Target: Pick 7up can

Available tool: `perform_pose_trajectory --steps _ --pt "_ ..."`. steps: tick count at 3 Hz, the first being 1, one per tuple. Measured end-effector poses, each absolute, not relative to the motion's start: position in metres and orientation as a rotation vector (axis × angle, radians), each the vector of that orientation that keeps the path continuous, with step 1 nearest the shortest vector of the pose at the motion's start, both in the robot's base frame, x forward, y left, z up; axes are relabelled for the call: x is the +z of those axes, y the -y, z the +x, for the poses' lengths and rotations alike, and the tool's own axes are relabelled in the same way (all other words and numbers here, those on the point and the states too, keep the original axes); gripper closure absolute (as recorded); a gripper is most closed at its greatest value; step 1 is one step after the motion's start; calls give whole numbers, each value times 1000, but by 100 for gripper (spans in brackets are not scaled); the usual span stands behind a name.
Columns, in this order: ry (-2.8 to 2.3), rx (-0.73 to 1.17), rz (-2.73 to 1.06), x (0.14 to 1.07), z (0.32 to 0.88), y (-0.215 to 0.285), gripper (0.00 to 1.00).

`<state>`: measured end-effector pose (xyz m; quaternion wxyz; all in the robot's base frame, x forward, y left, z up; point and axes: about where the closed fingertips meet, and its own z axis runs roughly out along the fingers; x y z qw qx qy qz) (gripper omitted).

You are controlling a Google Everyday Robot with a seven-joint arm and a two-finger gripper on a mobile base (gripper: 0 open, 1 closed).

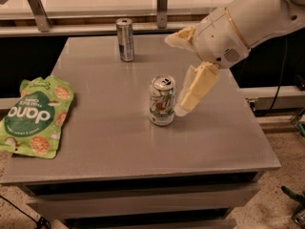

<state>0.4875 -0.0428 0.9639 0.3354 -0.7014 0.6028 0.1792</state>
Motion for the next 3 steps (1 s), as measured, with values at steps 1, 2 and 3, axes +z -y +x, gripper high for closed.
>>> perform_pose_trajectory --steps 1,2,3 --pt "-1573 576 -1783 945 492 39 0" --pt "-1587 596 -1760 928 500 35 0" --pt "-1594 601 -1747 915 506 31 0"
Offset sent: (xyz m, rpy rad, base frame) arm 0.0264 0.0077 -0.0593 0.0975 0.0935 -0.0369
